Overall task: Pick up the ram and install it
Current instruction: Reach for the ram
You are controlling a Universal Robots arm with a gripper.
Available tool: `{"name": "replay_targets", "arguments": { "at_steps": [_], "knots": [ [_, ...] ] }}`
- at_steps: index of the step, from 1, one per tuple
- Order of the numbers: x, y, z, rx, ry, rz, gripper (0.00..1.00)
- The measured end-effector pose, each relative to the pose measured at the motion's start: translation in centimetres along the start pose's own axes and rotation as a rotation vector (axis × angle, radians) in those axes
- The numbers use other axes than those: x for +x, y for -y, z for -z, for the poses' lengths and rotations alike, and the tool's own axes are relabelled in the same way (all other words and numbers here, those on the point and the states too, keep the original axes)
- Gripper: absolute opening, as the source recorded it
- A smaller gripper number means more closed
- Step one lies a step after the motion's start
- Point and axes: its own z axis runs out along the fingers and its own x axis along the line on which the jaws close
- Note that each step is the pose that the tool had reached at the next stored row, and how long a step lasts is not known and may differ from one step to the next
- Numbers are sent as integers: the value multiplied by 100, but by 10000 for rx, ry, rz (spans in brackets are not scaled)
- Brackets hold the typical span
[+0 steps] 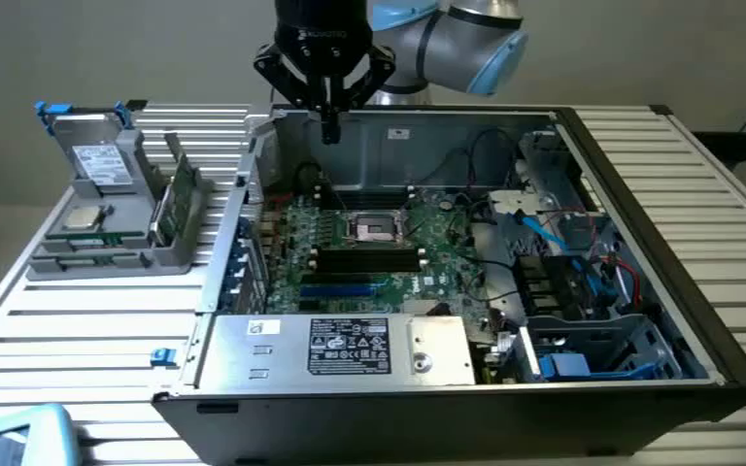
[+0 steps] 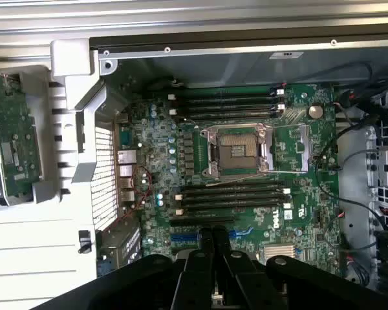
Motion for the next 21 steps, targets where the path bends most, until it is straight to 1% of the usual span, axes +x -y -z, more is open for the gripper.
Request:
{"name": "replay_targets", "arguments": {
  "at_steps": [14, 17, 21],
  "knots": [
    [1, 0, 0, 0, 0, 0, 15],
    [67, 5, 2, 1, 2, 1, 15],
    [233, 17, 5, -1, 12, 1, 15]
  ]
}}
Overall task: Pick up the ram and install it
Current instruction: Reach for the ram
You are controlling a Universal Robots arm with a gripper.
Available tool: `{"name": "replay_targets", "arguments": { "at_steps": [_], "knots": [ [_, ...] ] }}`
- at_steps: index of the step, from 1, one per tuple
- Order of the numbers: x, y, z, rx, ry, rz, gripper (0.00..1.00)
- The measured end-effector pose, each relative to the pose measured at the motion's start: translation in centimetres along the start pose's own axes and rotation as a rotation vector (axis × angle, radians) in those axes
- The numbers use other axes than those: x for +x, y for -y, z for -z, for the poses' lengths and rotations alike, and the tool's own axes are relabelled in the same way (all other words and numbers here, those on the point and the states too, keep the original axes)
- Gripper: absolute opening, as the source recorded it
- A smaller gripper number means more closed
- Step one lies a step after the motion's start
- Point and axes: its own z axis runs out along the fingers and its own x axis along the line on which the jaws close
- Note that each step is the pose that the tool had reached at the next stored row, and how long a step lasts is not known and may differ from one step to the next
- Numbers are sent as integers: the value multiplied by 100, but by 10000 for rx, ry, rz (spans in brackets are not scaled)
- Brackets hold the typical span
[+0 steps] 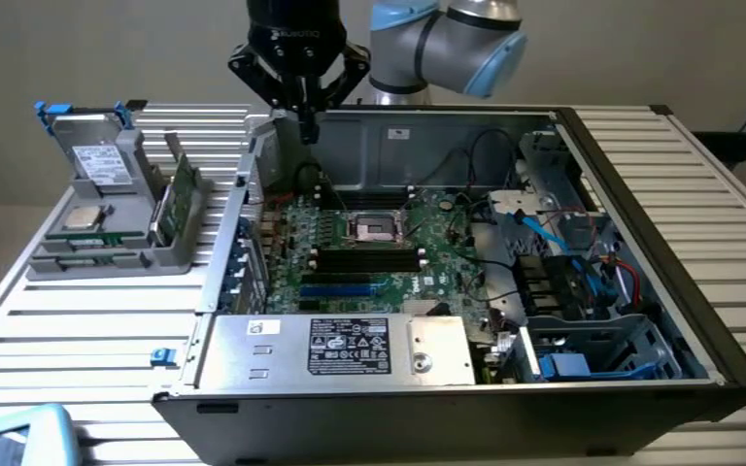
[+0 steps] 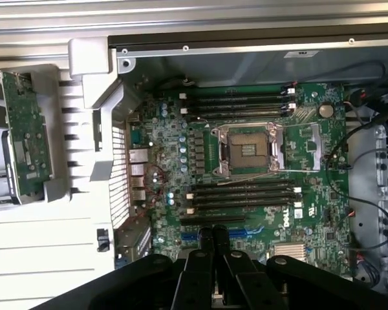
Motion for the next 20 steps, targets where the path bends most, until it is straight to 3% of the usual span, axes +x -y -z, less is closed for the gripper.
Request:
{"name": "replay_targets", "arguments": {
  "at_steps": [5, 20],
  "knots": [
    [225, 16, 5, 0, 2, -1, 15],
    [740, 46, 18, 0, 0, 18, 15]
  ]
}}
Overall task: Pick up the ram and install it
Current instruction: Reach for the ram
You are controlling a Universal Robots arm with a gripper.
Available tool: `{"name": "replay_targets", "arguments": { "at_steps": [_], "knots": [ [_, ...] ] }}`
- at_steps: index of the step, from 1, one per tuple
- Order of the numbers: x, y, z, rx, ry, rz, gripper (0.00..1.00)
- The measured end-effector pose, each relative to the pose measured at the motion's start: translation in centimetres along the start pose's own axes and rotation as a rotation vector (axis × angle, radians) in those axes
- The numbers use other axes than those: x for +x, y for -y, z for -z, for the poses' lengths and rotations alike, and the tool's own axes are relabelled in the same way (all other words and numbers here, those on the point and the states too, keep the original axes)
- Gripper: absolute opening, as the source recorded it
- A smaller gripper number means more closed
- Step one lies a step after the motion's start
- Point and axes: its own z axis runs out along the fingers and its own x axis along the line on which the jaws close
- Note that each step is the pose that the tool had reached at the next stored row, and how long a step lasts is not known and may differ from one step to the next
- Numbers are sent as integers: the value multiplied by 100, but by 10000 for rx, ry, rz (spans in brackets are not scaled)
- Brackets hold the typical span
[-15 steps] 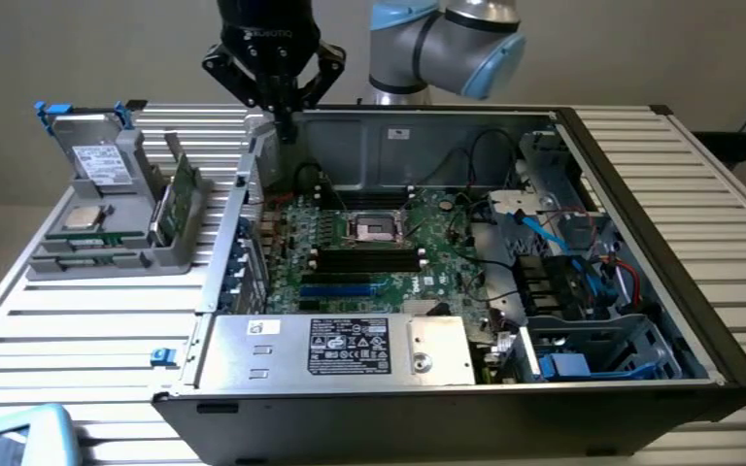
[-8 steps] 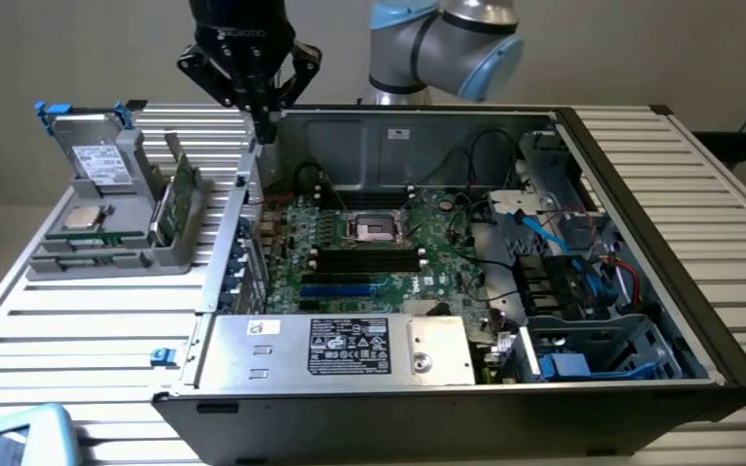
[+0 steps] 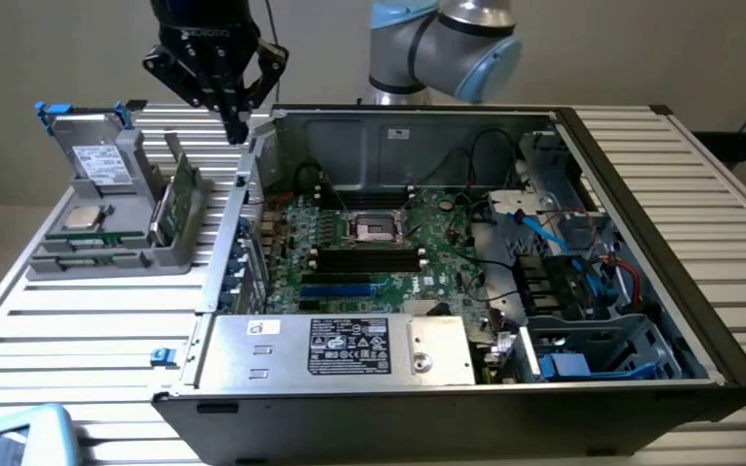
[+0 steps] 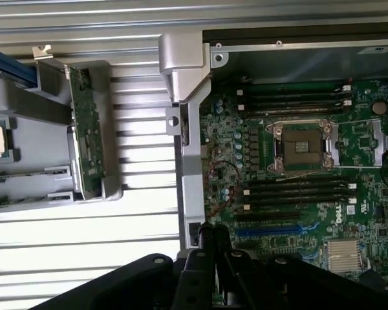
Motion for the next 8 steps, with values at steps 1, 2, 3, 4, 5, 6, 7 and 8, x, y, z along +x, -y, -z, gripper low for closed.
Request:
{"name": "replay_targets", "arguments": {
  "at_steps": [1, 2, 3, 4, 5, 6, 7, 8],
  "knots": [
    [36, 1, 0, -1, 0, -1, 15],
    [84, 4, 2, 0, 1, 0, 15],
    [126, 6, 2, 0, 1, 1, 15],
    [174, 8, 4, -1, 0, 1, 15],
    [219, 8, 4, -1, 0, 2, 15],
    [264, 7, 5, -1, 1, 2, 15],
    [309, 7, 5, 0, 0, 3, 15],
    [354, 6, 5, -1, 0, 4, 15]
  ]
}}
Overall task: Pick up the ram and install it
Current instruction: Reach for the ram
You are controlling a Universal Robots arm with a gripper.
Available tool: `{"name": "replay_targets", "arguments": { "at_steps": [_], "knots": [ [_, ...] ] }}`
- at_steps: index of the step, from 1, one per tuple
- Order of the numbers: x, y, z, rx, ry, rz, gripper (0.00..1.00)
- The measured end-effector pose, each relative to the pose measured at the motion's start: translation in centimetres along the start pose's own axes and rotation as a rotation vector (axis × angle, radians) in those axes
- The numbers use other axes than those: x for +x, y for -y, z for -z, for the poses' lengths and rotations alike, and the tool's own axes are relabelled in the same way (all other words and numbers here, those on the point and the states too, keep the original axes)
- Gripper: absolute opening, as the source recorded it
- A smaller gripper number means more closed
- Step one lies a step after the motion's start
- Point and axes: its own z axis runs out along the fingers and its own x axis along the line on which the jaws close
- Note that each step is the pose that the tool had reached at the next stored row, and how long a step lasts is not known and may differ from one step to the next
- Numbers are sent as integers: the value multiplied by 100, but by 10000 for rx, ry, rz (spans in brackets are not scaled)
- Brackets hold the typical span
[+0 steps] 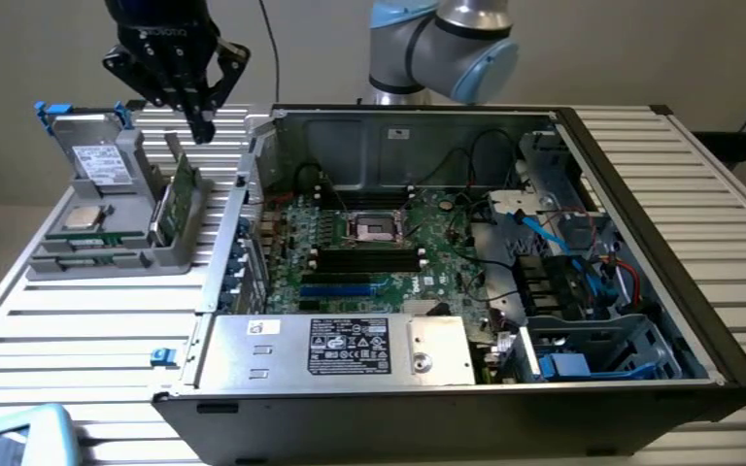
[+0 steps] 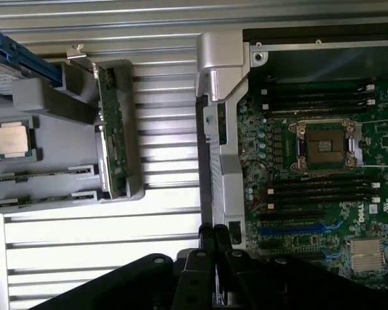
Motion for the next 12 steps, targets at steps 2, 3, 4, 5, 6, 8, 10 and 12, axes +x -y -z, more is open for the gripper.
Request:
{"name": "replay_targets", "arguments": {
  "at_steps": [2, 3, 4, 5, 6, 8, 10, 12],
  "knots": [
    [91, -3, 0, -1, 1, -1, 15],
    [137, -6, 0, 0, 0, 1, 15],
    [185, -9, -1, 0, 0, 1, 15],
    [231, -12, -2, 0, 0, 1, 15],
    [276, -14, -3, 0, 0, 1, 15],
    [365, -18, -4, 0, 0, 2, 15],
    [457, -18, -5, 1, -2, 2, 15],
    [551, -18, -5, 0, -7, 2, 15]
  ]
}}
